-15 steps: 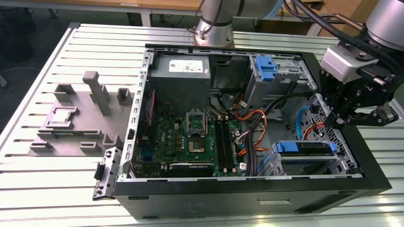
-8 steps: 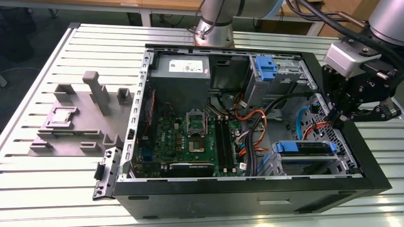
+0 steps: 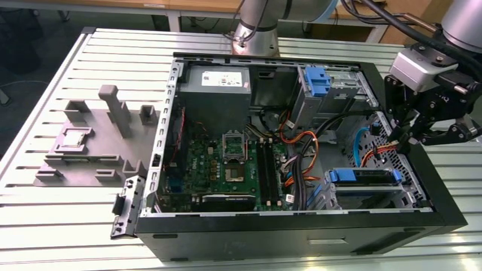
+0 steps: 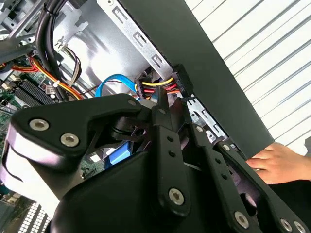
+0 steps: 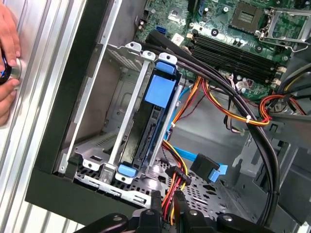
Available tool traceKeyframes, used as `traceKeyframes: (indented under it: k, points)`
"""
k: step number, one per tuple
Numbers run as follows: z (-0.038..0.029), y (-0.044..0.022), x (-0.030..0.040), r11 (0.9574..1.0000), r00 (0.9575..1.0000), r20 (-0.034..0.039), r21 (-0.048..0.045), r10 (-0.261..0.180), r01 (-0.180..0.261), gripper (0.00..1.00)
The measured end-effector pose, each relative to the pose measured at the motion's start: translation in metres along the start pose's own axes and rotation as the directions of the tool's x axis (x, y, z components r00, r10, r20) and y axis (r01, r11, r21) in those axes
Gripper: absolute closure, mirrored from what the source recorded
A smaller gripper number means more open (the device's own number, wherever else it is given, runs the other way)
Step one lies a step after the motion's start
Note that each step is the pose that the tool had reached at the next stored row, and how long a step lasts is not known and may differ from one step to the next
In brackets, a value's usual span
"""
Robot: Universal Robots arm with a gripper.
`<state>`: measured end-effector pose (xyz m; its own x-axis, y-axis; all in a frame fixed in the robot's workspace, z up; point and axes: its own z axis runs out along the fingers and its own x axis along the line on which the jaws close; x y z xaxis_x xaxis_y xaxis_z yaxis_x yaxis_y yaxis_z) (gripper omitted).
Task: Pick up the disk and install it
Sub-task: 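Insert the first disk wire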
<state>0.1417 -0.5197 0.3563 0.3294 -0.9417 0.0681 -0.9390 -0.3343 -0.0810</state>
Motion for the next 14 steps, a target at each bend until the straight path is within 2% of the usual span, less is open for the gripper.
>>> traceKeyframes:
  k: [4,8,11,14]
  points:
    - [-0.0024,-0.0004,-0.0005,1.0000,1.0000,-0.0032,0.0089,-0.001,0.001,0.75]
    - [-0.0029,-0.0005,-0.0007,0.9997,0.9999,-0.0100,0.0250,-0.007,0.008,0.75]
    - [-0.0028,-0.0005,-0.0008,0.9983,0.9987,-0.0091,0.0319,-0.049,0.050,0.75]
    - [-0.0019,-0.0004,-0.0008,0.9946,0.9953,-0.0071,0.0395,-0.096,0.096,0.75]
